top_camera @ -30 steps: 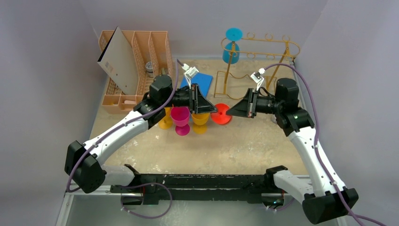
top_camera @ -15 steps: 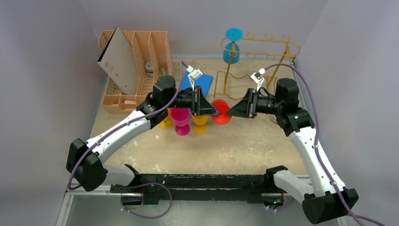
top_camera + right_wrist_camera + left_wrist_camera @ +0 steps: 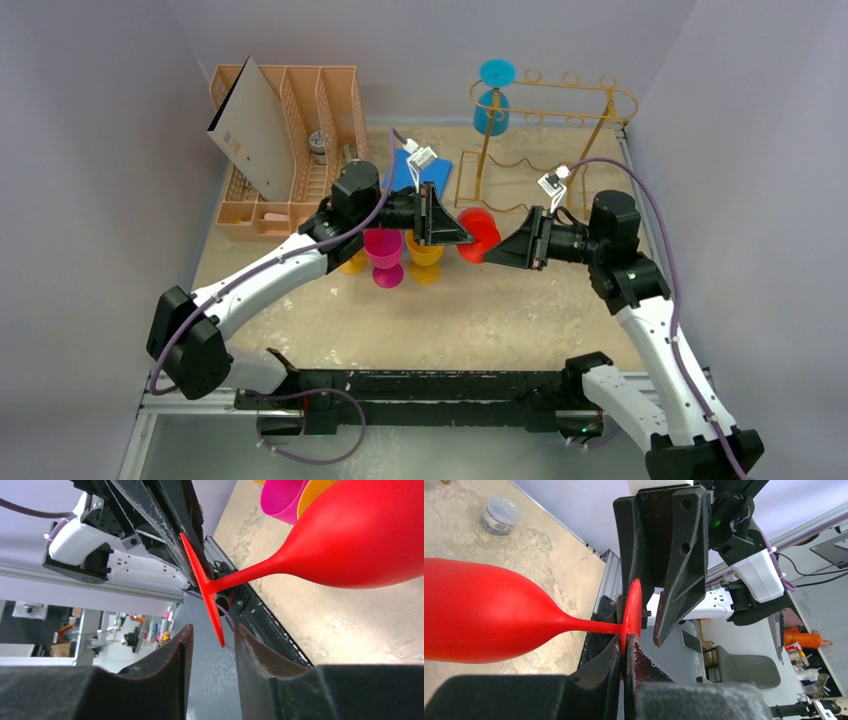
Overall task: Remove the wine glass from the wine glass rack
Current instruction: Place the wine glass at the center of the board.
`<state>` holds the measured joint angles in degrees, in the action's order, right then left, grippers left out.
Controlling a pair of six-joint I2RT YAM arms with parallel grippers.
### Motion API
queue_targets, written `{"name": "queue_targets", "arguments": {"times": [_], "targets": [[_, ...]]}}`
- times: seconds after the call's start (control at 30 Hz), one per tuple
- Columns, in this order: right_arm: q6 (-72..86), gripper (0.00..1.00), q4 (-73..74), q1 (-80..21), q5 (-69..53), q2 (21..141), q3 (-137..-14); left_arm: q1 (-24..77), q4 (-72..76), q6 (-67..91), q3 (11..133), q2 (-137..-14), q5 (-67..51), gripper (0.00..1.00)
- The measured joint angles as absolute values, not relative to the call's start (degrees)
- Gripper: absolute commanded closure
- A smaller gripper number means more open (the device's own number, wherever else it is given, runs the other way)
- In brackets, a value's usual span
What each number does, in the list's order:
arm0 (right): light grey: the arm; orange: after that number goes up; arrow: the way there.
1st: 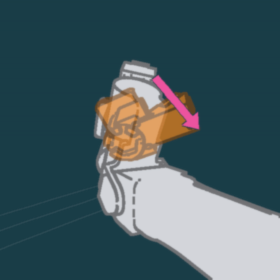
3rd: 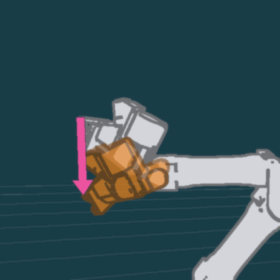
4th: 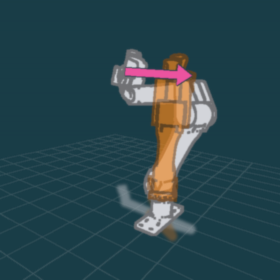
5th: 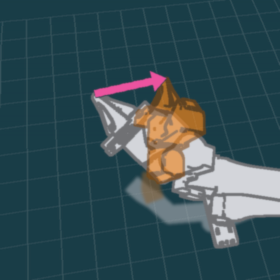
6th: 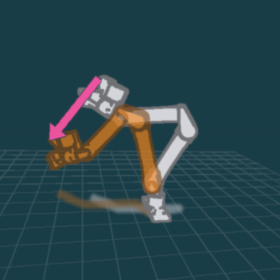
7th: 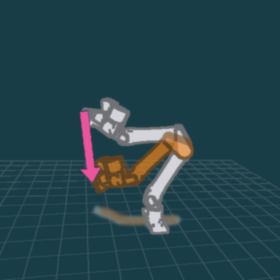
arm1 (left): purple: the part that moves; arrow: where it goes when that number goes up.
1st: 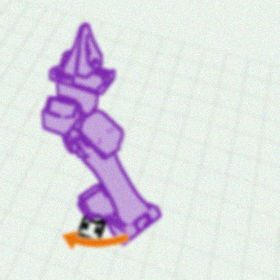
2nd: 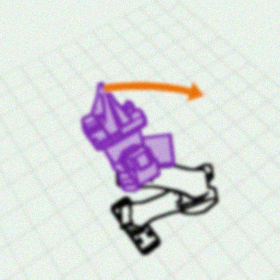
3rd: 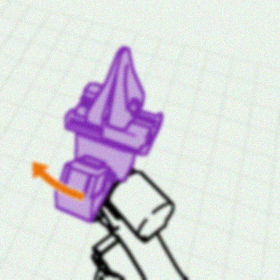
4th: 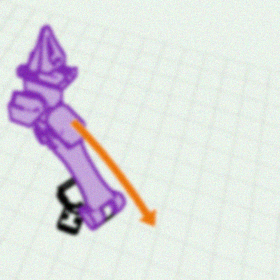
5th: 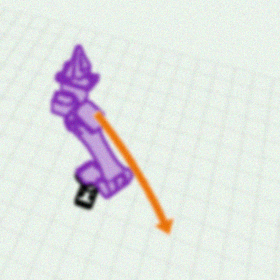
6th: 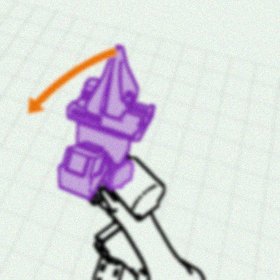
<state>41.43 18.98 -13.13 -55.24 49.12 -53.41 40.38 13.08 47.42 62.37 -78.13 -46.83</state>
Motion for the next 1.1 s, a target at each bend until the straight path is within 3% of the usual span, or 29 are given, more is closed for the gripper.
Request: {"name": "queue_targets", "arguments": {"times": [0.13, 0.3, 0.5, 0.63, 1.03, 1.1], "targets": [[47.11, 0.68, 12.36, -13.13, -54.96, 48.01, -49.78, 40.64, 14.06, 47.51, 62.37, -78.65, -46.78, 1.0], [53.04, 0.8, 4.84, -13.13, -54.33, 47.99, -46.19, 40.64, 15.07, 47.51, 62.37, -78.65, -46.35, 1.0], [58.28, 0.84, -3.68, -13.19, -53.91, 47.97, -43.57, 40.64, 15.66, 48.03, 62.35, -78.65, -44.91, 1.0], [59.2, 1.0, -6.26, -13.19, -53.93, 47.9, -43.35, 40.64, 16.45, 48.53, 62.35, -78.65, -44.51, 1.0], [58.5, 1.0, -7.64, -13.21, -54.04, 47.75, -42.74, 40.58, 15.99, 48.86, 62.22, -78.65, -44.25, 1.0], [58.19, 1.0, -7.66, -13.23, -54.26, 47.94, -42.72, 40.58, 15.59, 48.64, 62.24, -78.65, -44.29, 0.96]]}}
